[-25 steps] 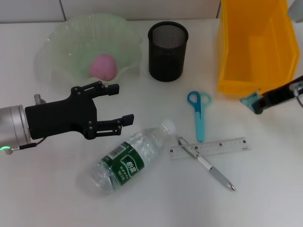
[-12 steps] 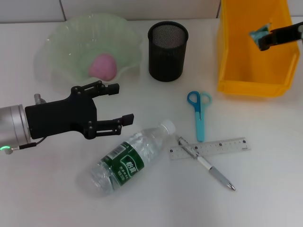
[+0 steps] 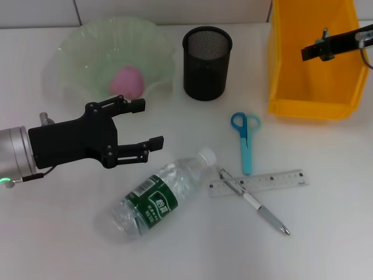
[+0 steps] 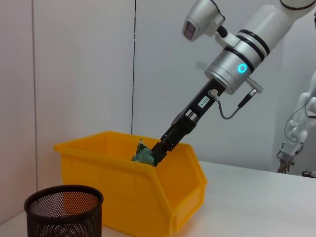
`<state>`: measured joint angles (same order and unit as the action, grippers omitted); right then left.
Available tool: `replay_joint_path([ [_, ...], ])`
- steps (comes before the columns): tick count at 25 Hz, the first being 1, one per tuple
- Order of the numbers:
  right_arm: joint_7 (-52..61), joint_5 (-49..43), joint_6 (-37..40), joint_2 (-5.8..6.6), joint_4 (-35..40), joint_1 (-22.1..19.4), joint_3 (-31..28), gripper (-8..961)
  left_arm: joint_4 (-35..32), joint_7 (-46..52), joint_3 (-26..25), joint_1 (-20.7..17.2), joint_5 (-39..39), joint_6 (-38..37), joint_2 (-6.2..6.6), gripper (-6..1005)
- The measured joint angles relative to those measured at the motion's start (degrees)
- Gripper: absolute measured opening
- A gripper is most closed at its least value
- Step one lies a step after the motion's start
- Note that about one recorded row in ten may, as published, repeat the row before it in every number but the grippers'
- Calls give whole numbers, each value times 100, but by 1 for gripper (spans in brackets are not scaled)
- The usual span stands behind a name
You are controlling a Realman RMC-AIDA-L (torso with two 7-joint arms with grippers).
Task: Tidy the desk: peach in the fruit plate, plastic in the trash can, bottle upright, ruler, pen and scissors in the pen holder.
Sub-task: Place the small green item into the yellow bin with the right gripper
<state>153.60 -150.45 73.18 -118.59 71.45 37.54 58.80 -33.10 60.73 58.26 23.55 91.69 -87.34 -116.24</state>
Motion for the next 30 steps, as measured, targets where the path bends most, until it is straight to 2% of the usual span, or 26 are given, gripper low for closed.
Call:
replay_joint_path([
  [6,-8,102,102,20,-41,-14,-74,726,-4,2,0,24,-3,-23,-6,859],
  [11,-153,578,432,55,214,-53,-97,825,-4,22,1,30,-3,-29,-12,859],
  [16,-45,519,763,32,540,-9,-250,823,-12,55,1,42,-3,-30,-13,860],
  [19,-10,404,892,82,502,68,-372,822,-15,62,-1,49,-1,-31,-15,860],
  [23,-223,1164,1124,222,323,106,-944,820,-15,60,-7,69,5,-21,-17,860],
  [25,-245,1348,1171,338,258,88,-1096,820,-7,58,-8,84,20,-13,-24,860],
  [26,-245,1302,1203,358,268,88,-1076,820,-3,58,-8,96,30,-13,-29,860],
  [28,-249,1132,1274,358,384,83,-1031,820,2,61,-7,107,39,-11,-32,860],
  [30,-248,889,1310,292,583,75,-1029,819,2,64,-7,118,40,-8,-32,860],
])
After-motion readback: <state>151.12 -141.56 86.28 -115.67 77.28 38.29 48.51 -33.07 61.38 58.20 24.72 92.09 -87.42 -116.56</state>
